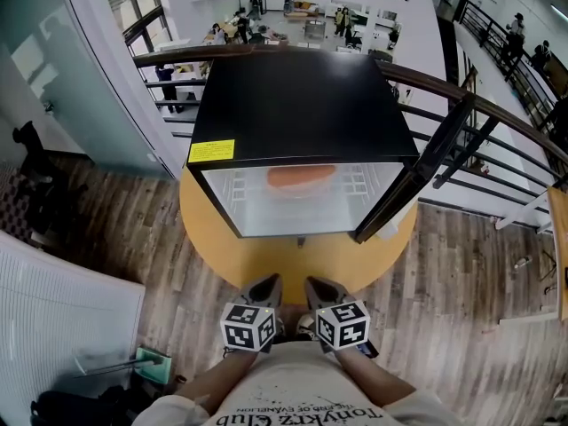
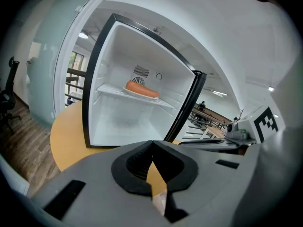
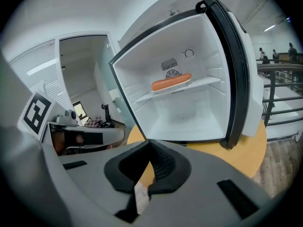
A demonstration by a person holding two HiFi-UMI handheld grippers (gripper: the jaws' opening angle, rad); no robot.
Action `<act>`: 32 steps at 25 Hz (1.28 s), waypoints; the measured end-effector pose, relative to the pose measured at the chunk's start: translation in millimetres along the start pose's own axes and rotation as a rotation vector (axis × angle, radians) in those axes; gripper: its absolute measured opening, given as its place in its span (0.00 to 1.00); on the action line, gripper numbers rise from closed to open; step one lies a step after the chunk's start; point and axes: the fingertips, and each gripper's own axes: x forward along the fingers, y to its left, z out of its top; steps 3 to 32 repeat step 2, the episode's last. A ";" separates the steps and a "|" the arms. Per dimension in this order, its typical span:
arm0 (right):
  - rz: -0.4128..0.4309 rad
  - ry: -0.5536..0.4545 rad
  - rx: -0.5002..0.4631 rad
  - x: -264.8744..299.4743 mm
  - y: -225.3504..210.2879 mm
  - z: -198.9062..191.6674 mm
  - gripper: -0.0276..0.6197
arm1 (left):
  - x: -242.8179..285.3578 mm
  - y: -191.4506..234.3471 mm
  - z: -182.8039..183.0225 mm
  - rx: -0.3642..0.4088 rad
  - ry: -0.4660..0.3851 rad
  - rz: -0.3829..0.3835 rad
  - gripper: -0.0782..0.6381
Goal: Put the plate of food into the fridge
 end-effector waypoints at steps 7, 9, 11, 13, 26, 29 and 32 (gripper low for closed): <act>0.001 0.002 0.003 1.7 0.3 0.6 0.08 | 0.9 -0.3 1.6 -0.006 -0.004 -0.004 0.14; 0.001 0.002 0.003 1.7 0.3 0.6 0.08 | 0.9 -0.3 1.6 -0.006 -0.004 -0.004 0.14; 0.001 0.002 0.003 1.7 0.3 0.6 0.08 | 0.9 -0.3 1.6 -0.006 -0.004 -0.004 0.14; 0.001 0.002 0.003 1.7 0.3 0.6 0.08 | 0.9 -0.3 1.6 -0.006 -0.004 -0.004 0.14; 0.001 0.002 0.003 1.7 0.3 0.6 0.08 | 0.9 -0.3 1.6 -0.006 -0.004 -0.004 0.14; 0.001 0.002 0.003 1.7 0.3 0.6 0.08 | 0.9 -0.3 1.6 -0.006 -0.004 -0.004 0.14; 0.001 0.002 0.003 1.7 0.3 0.6 0.08 | 0.9 -0.3 1.6 -0.006 -0.004 -0.004 0.14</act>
